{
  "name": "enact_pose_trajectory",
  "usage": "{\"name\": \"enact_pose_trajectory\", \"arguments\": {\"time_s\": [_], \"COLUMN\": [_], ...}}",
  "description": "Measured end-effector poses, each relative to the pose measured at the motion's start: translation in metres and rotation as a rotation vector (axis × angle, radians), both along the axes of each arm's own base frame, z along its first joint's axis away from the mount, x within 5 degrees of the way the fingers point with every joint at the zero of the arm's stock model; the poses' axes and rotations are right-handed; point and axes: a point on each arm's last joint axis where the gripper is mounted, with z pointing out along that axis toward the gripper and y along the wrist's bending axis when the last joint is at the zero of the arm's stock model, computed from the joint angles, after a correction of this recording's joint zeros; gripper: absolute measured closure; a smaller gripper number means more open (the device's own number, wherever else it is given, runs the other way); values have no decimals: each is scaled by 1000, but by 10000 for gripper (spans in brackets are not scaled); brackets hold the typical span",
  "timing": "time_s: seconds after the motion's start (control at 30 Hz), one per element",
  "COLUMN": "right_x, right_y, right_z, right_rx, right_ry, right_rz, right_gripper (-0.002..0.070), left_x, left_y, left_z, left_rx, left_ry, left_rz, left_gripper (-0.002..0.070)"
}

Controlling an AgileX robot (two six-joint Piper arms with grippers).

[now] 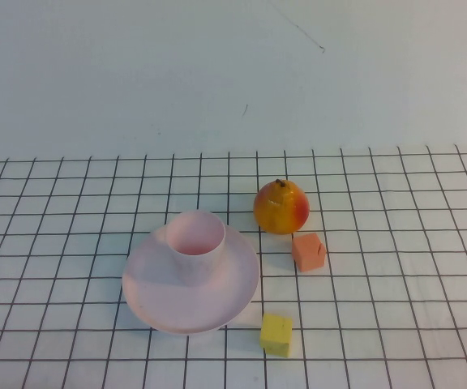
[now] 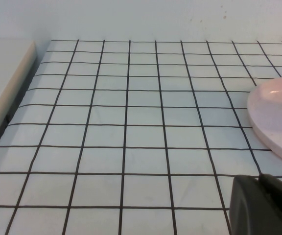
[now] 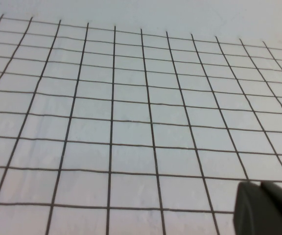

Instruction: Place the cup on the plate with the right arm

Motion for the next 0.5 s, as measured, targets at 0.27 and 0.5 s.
{"name": "enact_pose_trajectory", "arguments": {"time_s": [0.27, 0.5], "right_x": [0, 0], "right_y": [1, 1], "right_z": [0, 0], "right_rx": [6, 15], "right_ry": [-1, -6], "right_rz": [12, 8], "right_gripper": [678, 678], "left_x": [0, 0], "left_y": [0, 0], "left_z": [0, 0], "left_rx": [0, 0], "left_ry": [0, 0], "left_rz": [0, 0], "left_gripper": [678, 678]}}
